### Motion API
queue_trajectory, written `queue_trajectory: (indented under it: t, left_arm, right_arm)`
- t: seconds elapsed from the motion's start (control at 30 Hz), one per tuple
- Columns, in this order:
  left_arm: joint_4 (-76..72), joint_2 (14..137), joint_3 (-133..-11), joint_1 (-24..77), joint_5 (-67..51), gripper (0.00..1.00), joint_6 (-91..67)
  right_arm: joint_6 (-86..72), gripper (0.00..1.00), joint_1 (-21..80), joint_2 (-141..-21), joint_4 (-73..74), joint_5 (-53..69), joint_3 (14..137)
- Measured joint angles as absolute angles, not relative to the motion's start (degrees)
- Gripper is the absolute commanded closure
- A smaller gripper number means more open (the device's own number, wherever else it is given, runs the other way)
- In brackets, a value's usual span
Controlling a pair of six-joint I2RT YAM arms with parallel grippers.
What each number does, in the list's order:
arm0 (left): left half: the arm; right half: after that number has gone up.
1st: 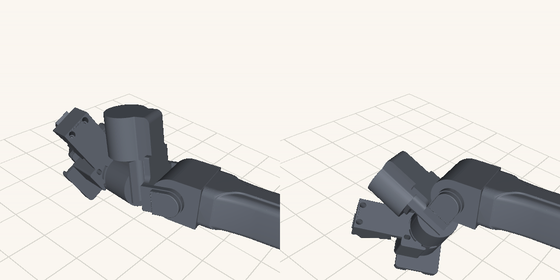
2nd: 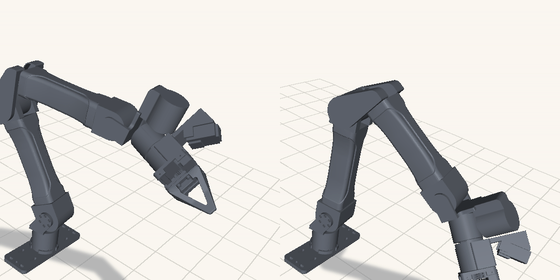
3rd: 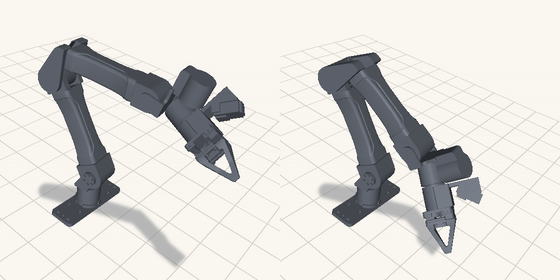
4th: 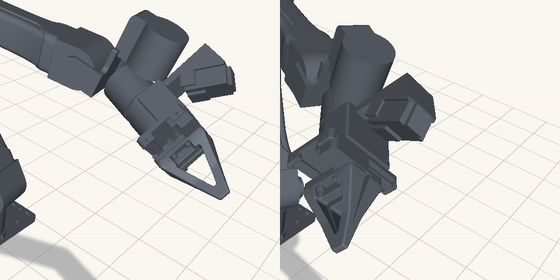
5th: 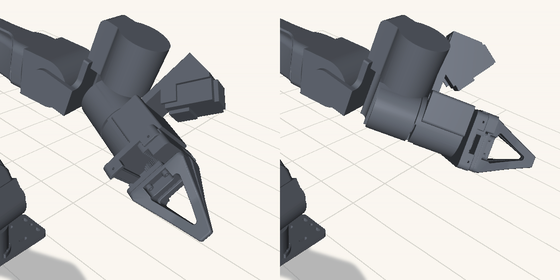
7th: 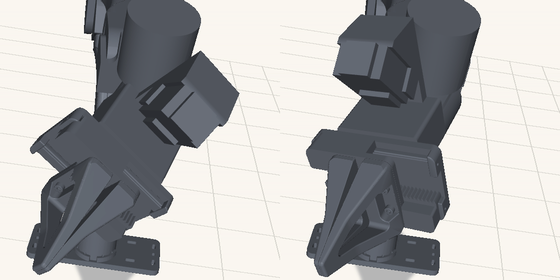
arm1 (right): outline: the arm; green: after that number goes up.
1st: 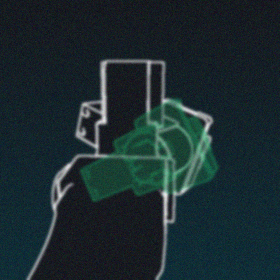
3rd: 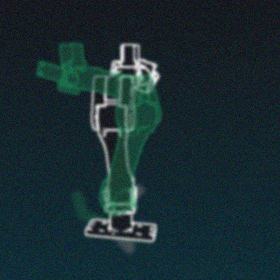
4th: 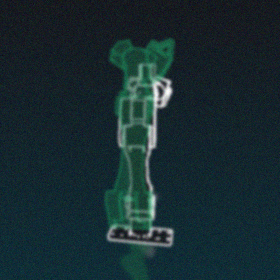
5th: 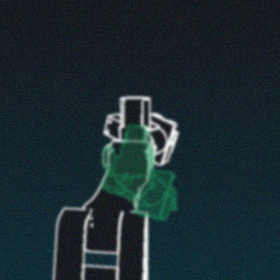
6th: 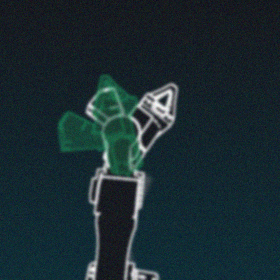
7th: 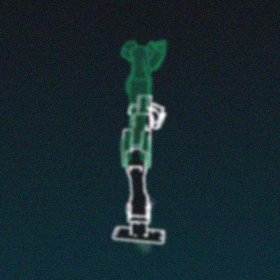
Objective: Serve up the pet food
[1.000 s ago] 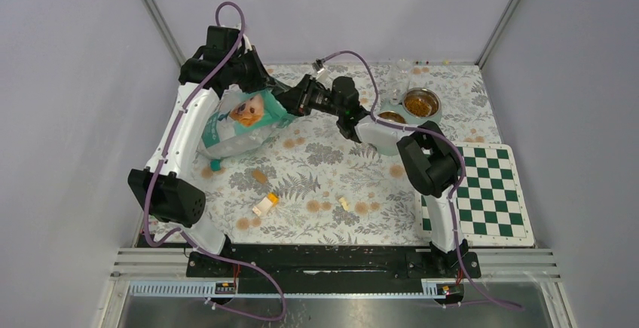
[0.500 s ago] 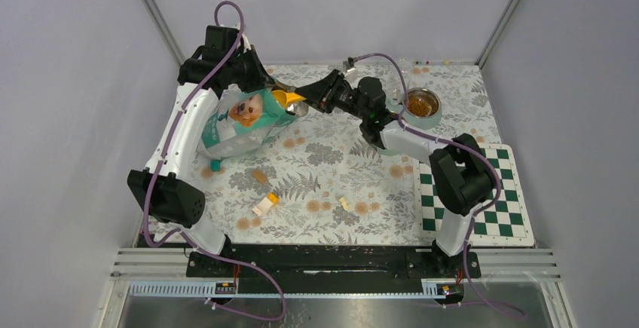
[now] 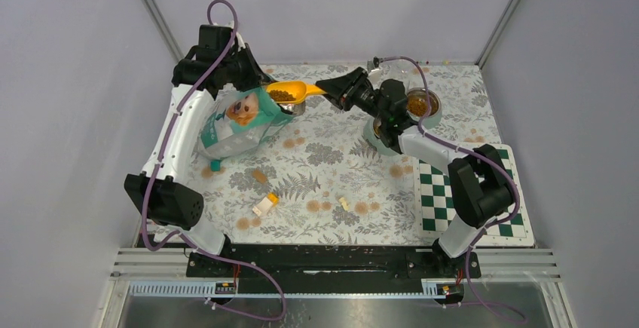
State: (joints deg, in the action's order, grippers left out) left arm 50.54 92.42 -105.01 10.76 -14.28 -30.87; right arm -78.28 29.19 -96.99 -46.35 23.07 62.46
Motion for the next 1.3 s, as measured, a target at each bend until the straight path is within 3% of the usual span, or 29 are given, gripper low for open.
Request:
queue_trajectory:
  t: [0.7,1.3]
  left_arm:
    - [50.09,91.9,-105.01,9.23,-14.26,1.0,-30.89]
    - [50.09,91.33,-105.01,8.54,-14.13,1.0,-30.87]
  right_arm:
    - [-80.4,1.0,21.89,-86.46,-49.34,22.96,55.2]
    - [-75.81,1.0,-7.77,-62.08,-39.75,20.21,28.42]
